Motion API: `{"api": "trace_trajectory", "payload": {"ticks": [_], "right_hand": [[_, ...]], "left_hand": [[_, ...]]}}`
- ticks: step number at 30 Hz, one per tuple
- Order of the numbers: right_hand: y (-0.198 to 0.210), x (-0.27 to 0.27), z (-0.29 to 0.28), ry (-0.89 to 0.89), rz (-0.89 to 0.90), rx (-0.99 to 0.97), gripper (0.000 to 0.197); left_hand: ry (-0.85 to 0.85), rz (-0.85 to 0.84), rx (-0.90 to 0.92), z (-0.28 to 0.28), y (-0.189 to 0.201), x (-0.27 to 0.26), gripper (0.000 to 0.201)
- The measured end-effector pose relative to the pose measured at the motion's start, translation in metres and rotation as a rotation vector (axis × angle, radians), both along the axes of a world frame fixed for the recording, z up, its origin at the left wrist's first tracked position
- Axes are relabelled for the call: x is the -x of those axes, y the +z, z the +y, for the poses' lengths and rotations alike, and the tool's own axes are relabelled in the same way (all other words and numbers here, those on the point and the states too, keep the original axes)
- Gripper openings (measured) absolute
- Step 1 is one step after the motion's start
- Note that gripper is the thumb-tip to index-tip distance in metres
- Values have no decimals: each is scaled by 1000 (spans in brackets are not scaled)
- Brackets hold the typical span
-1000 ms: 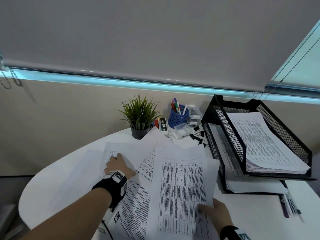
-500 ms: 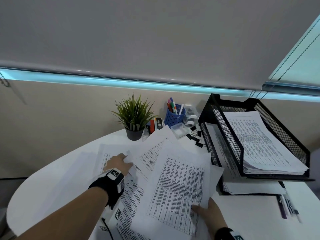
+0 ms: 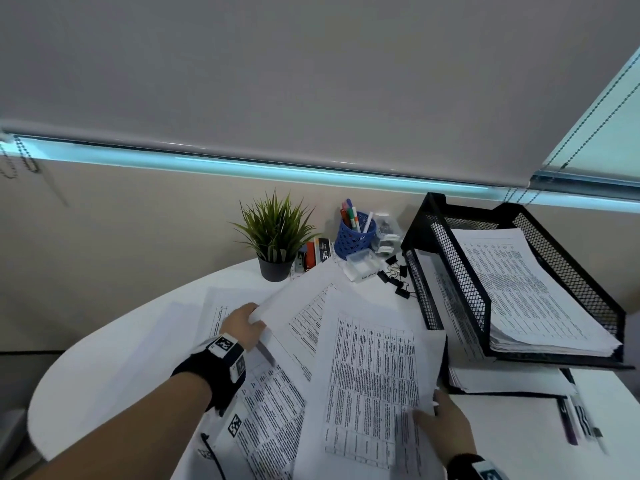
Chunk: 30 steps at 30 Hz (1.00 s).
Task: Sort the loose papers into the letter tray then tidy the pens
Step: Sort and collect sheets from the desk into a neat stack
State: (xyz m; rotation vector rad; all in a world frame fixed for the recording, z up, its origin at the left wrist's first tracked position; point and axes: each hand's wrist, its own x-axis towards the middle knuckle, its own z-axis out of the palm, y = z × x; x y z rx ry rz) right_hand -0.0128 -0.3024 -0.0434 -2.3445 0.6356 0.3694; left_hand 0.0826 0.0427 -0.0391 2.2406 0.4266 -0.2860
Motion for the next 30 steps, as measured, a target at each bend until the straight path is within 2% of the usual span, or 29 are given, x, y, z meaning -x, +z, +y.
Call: {"api": "trace_trajectory", "payload": {"ticks": [1, 4, 9, 12, 14, 15, 17, 18, 20, 21, 24, 26, 30], "right_hand": [[3, 0, -2, 28, 15, 46, 29], [10, 0, -11, 86, 70, 120, 25], [26, 2, -13, 188, 292, 28, 17], [31, 7, -6, 236, 397, -63, 16], [32, 11, -1, 253, 409, -99, 15], [32, 11, 1, 254, 406, -110, 14], [27, 10, 2, 252, 389, -111, 14], [26, 10, 2, 254, 378, -100, 15], [20, 9, -1, 250, 349, -70, 27], [16, 8, -5, 239, 332, -54, 31], [11, 9, -13, 130, 248, -48, 18], [14, 9, -17, 70, 196, -54, 18], [18, 2, -22, 218, 119, 93, 22]], "left_hand": [[-26, 22, -10, 2, 1, 1, 14], [-81, 94, 25, 9, 3, 6, 14], [-92, 182, 95, 14, 3, 16, 18], [72, 136, 252, 14, 0, 15, 18], [207, 130, 382, 13, -3, 15, 27], [222, 136, 411, 11, -2, 14, 35], [176, 159, 345, 4, 1, 18, 51], [105, 184, 237, 2, 2, 19, 52], [35, 223, 29, -2, 0, 22, 42], [37, 221, -7, -2, 1, 23, 39], [73, 203, -60, 3, 1, 25, 37], [99, 177, -70, 9, 2, 25, 36], [77, 182, -57, 13, 5, 27, 37]]}}
